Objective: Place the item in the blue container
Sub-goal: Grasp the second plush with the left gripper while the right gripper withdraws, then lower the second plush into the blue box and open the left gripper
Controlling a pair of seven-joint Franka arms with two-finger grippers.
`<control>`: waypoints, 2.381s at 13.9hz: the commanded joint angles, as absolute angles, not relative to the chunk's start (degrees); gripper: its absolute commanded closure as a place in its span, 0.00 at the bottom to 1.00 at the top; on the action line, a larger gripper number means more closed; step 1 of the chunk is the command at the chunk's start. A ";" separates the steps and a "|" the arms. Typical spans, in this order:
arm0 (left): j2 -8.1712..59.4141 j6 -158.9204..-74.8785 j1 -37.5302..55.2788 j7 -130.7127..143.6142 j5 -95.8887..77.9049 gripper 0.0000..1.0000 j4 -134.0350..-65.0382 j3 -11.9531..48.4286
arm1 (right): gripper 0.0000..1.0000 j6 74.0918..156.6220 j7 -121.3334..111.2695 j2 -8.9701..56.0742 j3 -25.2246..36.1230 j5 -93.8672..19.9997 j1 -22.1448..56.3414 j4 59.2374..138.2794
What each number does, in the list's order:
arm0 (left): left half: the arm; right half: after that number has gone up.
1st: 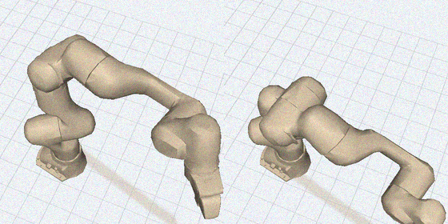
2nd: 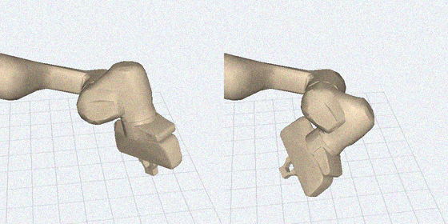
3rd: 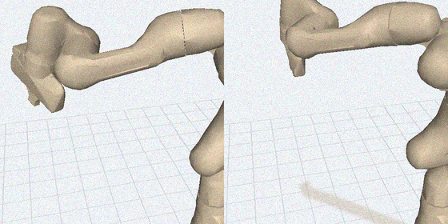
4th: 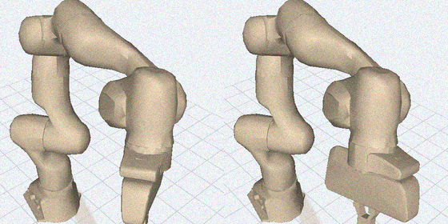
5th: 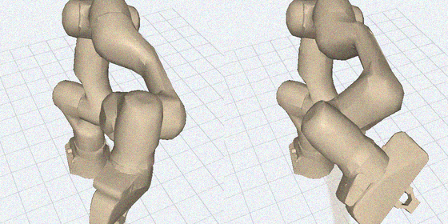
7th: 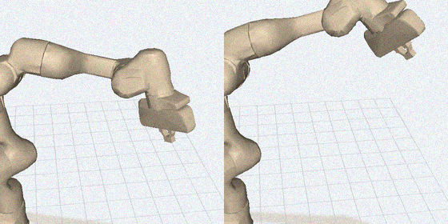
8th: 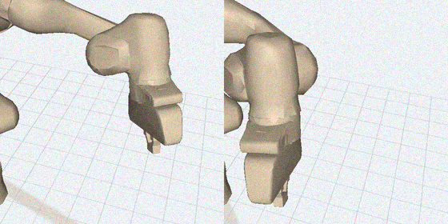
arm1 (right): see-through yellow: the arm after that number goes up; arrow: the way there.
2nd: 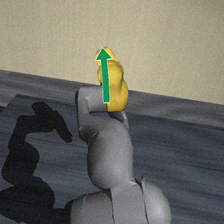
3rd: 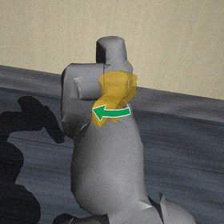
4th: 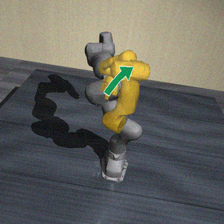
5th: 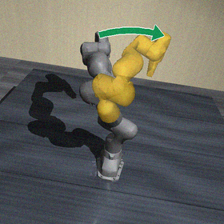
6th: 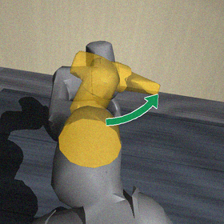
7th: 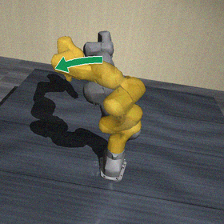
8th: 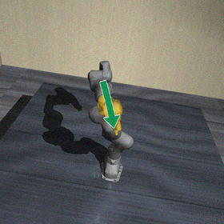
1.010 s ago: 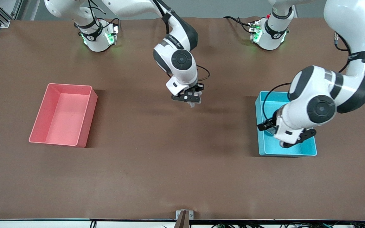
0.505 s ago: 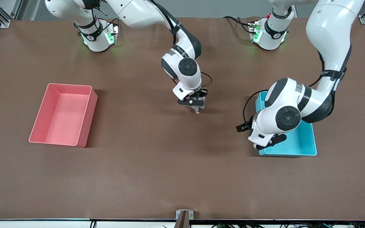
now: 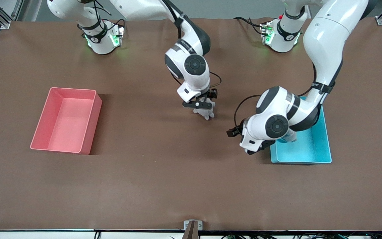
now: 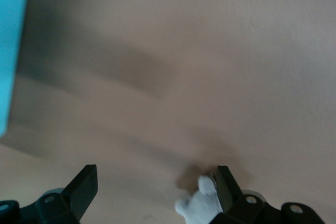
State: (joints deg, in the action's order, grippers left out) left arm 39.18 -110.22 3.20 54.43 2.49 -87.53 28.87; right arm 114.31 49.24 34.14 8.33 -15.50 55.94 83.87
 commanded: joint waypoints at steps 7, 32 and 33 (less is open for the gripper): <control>42.10 -118.54 11.85 61.95 -3.78 0.09 -90.86 28.74 | 0.00 91.58 41.16 -3.47 16.61 -10.20 50.74 101.21; 45.61 -128.06 15.91 65.39 -5.27 1.00 -94.40 28.65 | 0.00 86.04 6.33 3.43 2.78 0.18 7.01 81.04; 45.62 -128.06 15.91 65.39 -5.36 1.00 -94.39 28.65 | 0.00 86.04 6.33 3.43 -3.02 0.18 1.38 81.04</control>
